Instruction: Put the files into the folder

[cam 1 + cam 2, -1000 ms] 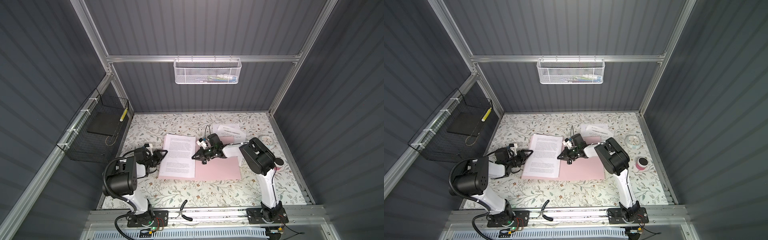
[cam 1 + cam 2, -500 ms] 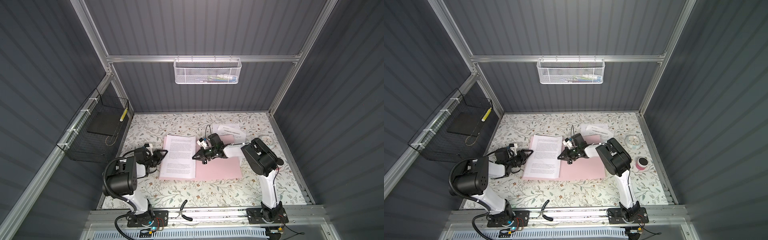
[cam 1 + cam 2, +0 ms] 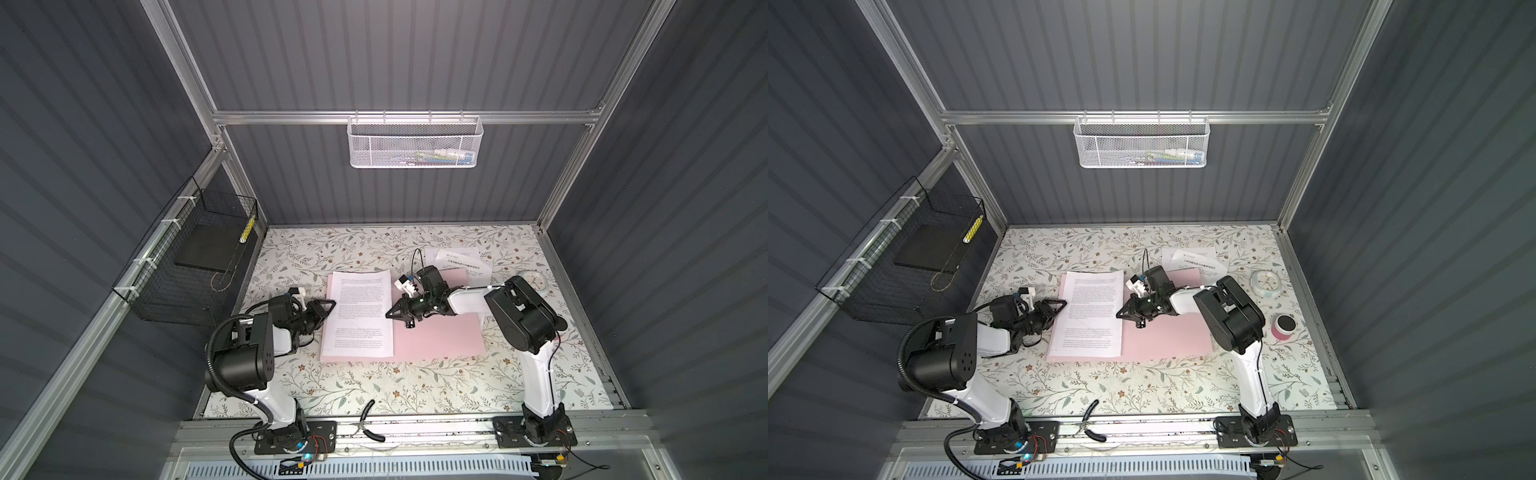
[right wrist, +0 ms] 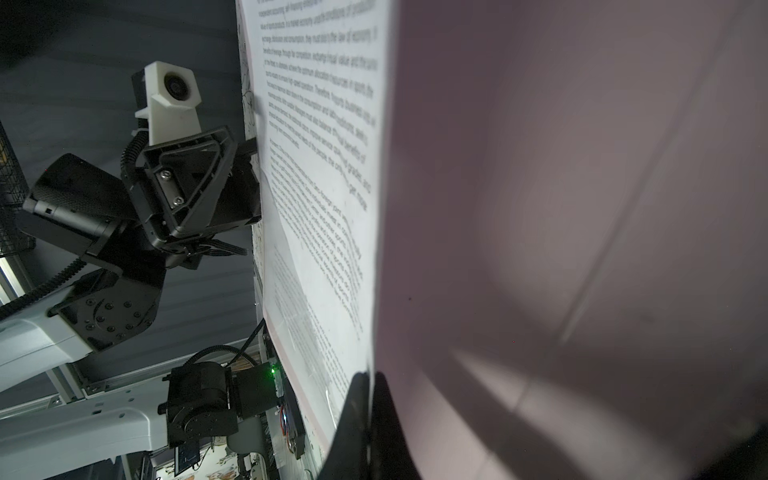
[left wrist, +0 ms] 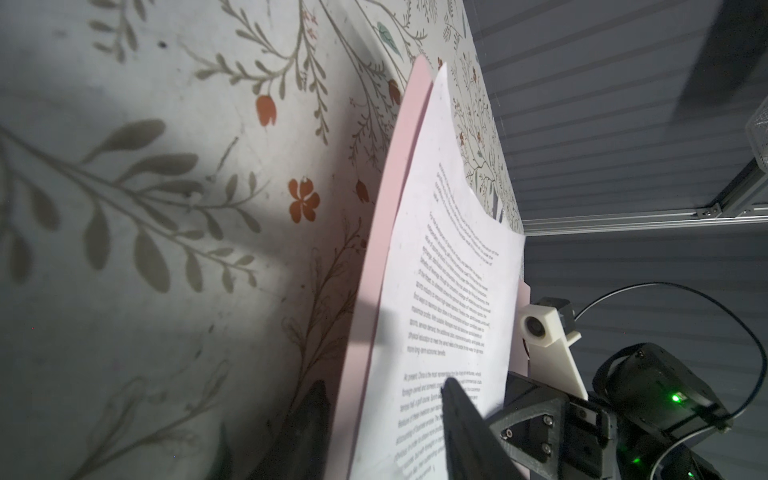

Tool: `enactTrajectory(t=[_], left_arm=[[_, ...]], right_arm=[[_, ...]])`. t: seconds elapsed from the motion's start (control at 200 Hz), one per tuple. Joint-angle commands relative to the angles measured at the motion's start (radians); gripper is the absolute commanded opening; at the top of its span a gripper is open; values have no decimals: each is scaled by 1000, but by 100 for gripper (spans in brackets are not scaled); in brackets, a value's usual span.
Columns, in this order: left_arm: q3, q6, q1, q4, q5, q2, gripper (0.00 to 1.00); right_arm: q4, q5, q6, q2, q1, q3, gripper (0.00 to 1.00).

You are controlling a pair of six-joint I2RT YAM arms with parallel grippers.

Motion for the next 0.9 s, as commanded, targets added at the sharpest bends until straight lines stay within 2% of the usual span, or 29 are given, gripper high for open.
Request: enactTrajectory(t=[0.0,0.4,0.896], left_arm=[[18,30,-11,-14,13,1,46],[23,33,-14,-16,11,7,46],[22,35,-22,-11,7,6,48]], right_arm=[[6,14,-3,-32,-7,33,0],[-124,-19,-96,-15,-12,115,0],[-89,-68,-51,33,3,119,0]])
